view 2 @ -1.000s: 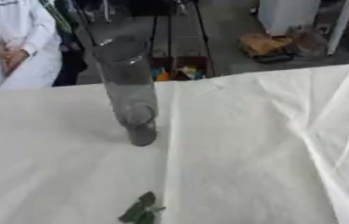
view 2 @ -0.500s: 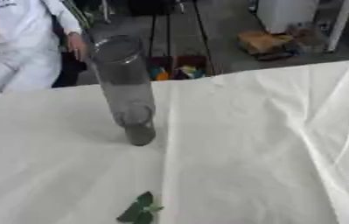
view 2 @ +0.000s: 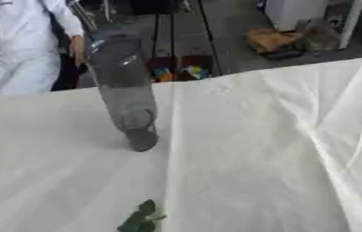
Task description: Arrange flowers into the vase.
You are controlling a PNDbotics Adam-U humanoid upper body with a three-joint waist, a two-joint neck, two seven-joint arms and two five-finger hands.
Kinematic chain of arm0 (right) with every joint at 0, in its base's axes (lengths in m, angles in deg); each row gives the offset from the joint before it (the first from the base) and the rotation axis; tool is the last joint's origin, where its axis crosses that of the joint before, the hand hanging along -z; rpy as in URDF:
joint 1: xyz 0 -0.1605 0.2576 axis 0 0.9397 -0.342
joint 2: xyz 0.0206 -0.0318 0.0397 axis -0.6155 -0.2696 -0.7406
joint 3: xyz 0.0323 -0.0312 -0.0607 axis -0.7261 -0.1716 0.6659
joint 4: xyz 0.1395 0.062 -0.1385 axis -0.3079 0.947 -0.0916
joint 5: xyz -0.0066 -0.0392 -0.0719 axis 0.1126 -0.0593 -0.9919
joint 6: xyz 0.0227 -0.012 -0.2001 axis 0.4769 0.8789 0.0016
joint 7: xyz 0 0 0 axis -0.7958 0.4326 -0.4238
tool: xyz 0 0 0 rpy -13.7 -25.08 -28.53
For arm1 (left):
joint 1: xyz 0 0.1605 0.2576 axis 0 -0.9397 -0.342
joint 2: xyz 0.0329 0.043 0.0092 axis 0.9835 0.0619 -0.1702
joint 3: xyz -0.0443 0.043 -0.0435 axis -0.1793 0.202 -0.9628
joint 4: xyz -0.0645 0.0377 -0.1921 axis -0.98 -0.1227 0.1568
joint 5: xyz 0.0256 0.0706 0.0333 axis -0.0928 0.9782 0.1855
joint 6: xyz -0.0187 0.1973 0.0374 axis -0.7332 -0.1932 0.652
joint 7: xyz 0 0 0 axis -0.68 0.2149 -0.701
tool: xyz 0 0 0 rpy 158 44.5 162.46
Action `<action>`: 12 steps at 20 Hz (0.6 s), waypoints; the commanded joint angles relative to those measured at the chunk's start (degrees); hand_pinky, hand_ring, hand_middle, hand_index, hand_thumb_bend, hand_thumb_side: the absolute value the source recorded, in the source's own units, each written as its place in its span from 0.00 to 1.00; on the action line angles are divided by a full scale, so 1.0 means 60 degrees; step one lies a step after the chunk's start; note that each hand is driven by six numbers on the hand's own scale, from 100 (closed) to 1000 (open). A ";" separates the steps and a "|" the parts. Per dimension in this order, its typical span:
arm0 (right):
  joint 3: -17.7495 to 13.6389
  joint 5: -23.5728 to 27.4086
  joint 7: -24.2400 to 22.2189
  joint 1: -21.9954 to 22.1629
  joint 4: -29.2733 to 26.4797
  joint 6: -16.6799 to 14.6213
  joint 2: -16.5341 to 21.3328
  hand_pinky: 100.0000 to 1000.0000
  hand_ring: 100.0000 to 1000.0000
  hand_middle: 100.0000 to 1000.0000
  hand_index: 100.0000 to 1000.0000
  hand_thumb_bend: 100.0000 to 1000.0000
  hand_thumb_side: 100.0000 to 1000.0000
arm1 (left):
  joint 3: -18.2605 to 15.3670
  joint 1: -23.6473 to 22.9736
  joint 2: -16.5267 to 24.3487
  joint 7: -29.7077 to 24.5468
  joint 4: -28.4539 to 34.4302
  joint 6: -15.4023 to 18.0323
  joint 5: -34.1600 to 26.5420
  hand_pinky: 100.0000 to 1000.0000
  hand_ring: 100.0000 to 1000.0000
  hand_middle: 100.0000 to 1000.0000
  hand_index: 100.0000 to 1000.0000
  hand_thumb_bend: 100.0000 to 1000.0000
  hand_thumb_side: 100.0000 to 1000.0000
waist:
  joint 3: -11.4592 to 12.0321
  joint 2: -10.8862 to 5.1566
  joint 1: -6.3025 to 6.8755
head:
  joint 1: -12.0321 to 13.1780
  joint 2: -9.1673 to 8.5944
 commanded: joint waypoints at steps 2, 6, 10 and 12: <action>0.0002 0.0033 -0.0073 -0.0128 -0.0172 0.0002 0.0177 0.79 0.72 0.33 0.86 0.00 0.84 | -0.0027 0.0168 0.0042 -0.0185 0.0144 0.0182 0.0166 0.00 0.00 0.00 0.00 0.14 0.24 | -0.0047 -0.0116 -0.0020 | 0.0086 -0.0169; -0.0009 0.0008 -0.0104 -0.0152 -0.0172 0.0008 0.0160 0.80 0.73 0.32 0.86 0.00 0.85 | 0.0024 0.0088 -0.0008 -0.0251 0.0154 0.0226 0.0151 0.00 0.00 0.00 0.00 0.13 0.24 | -0.0105 -0.0021 0.0000 | 0.0117 -0.0259; -0.0011 -0.0003 -0.0126 -0.0171 -0.0172 0.0009 0.0150 0.80 0.73 0.32 0.87 0.00 0.85 | 0.0063 0.0045 -0.0047 -0.0283 0.0204 0.0230 0.0160 0.00 0.00 0.00 0.00 0.13 0.24 | -0.0132 0.0039 0.0011 | 0.0110 -0.0266; -0.0015 -0.0003 -0.0129 -0.0178 -0.0172 0.0011 0.0144 0.80 0.73 0.32 0.87 0.00 0.85 | 0.0067 0.0025 -0.0079 -0.0271 0.0218 0.0206 0.0092 0.00 0.00 0.00 0.00 0.13 0.24 | -0.0143 0.0063 0.0015 | 0.0116 -0.0273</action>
